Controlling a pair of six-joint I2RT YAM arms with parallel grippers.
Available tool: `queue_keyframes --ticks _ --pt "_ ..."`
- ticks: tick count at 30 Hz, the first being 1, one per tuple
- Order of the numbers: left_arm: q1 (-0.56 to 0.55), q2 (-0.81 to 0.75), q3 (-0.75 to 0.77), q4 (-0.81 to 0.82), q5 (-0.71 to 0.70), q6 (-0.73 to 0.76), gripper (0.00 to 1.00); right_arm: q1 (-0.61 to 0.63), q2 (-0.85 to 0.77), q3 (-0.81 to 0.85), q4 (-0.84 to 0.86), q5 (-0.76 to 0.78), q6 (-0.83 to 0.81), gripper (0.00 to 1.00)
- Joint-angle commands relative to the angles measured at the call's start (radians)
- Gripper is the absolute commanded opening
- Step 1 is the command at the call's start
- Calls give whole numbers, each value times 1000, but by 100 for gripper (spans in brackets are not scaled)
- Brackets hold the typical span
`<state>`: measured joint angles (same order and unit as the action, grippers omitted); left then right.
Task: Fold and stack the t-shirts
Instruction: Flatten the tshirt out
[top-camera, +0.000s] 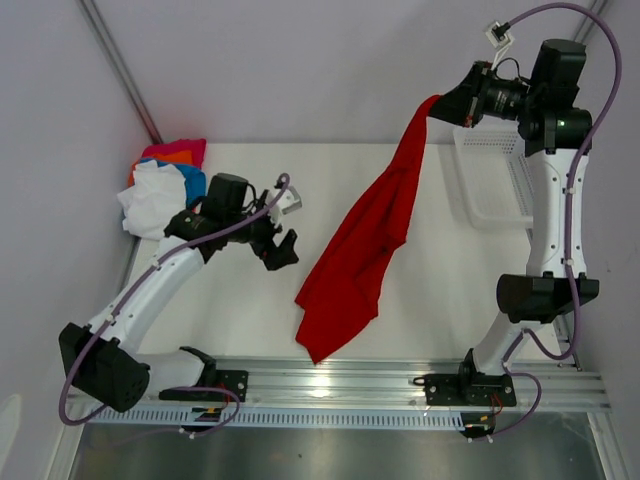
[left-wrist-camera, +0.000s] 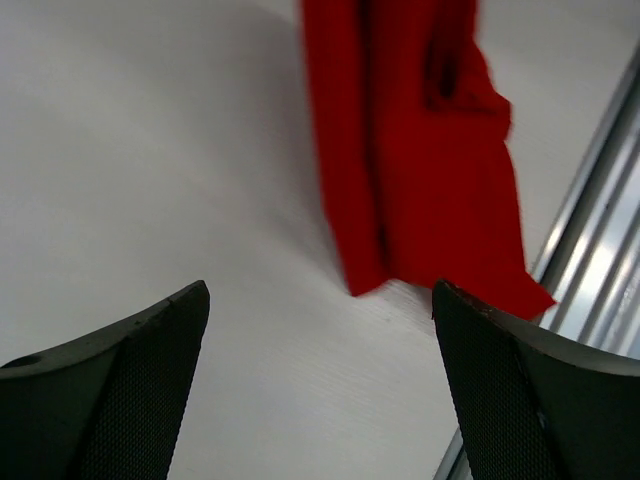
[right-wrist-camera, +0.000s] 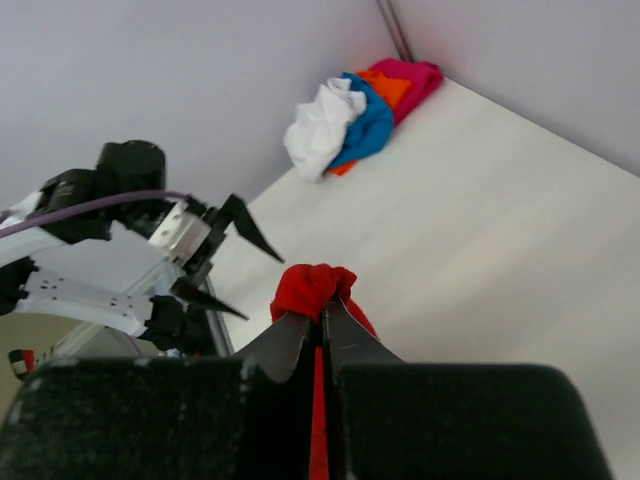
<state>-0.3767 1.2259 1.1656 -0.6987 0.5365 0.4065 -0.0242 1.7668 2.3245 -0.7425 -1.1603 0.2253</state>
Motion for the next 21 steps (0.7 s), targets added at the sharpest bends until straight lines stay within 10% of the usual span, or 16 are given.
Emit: queue_keyframes --ticks 1,12,21 --pt "-91 38 -20 -81 88 57 93 3 -9 26 -103 102 -136 0" --pt "-188 228 -28 157 -257 -35 96 21 -18 -13 -158 273 -254 0" --pt "-186 232 -20 191 -381 -49 99 84 52 -143 -140 1006 -434 0"
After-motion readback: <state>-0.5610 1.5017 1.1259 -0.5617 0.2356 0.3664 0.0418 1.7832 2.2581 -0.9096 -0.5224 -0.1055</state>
